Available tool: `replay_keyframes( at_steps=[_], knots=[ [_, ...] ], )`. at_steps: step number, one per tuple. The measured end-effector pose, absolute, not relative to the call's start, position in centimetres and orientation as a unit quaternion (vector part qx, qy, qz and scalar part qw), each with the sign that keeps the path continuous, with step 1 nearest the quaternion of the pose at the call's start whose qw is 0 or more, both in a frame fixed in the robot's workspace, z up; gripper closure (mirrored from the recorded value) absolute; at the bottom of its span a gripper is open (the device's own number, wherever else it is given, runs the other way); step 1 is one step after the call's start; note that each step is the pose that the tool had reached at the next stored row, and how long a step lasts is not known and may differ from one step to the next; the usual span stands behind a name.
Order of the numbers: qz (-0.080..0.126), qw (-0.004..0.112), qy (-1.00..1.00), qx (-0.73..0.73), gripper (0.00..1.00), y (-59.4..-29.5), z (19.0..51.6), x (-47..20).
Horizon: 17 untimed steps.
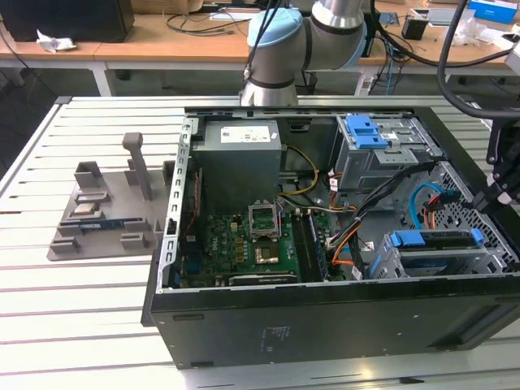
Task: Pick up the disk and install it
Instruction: 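Insert the disk into the insertion slot, then insert the first disk wire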
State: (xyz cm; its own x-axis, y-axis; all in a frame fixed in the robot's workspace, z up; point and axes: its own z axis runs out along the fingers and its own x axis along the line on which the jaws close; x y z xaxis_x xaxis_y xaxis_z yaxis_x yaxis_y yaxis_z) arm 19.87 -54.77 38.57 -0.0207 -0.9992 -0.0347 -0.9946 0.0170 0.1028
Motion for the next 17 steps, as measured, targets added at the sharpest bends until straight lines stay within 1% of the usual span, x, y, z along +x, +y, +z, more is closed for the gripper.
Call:
replay_keyframes(
  at_steps=[8,11,12,13,14,16,17],
  knots=[
    [-0.049,0.024,-0.713,0.699,0.89,-54.77,38.57,19.88],
    [-0.049,0.024,-0.713,0.699,0.71,-54.77,38.57,19.89],
    [-0.049,0.024,-0.713,0.699,0.71,-54.77,38.57,19.89],
    [-0.049,0.024,-0.713,0.699,0.58,-54.77,38.57,19.89],
    [-0.049,0.024,-0.713,0.699,0.53,-54.77,38.57,19.89],
    [-0.049,0.024,-0.713,0.699,0.53,-54.78,38.57,19.89],
    [-0.049,0.024,-0.713,0.699,0.46,-54.77,38.57,19.9]
  ],
)
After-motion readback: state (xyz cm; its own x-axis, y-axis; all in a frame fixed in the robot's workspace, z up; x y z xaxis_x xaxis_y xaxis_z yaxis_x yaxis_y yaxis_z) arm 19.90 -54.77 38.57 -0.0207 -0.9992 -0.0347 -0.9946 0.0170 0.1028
